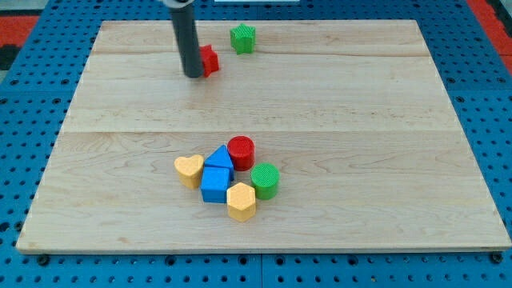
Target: Move the red circle towards top left
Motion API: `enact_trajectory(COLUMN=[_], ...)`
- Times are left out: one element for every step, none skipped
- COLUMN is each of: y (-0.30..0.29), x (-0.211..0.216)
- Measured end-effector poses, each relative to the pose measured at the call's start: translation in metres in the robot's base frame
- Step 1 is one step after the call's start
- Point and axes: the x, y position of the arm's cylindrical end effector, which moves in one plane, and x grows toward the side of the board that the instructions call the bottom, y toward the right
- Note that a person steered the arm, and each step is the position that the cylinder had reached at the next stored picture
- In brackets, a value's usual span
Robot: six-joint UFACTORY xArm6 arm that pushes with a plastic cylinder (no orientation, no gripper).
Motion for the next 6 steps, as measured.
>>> enact_trajectory(y=[0.034,0.098,0.180,0.179,0.144,0.105], x=[-0.025,0.038,0.140,0.184,0.197,0.192])
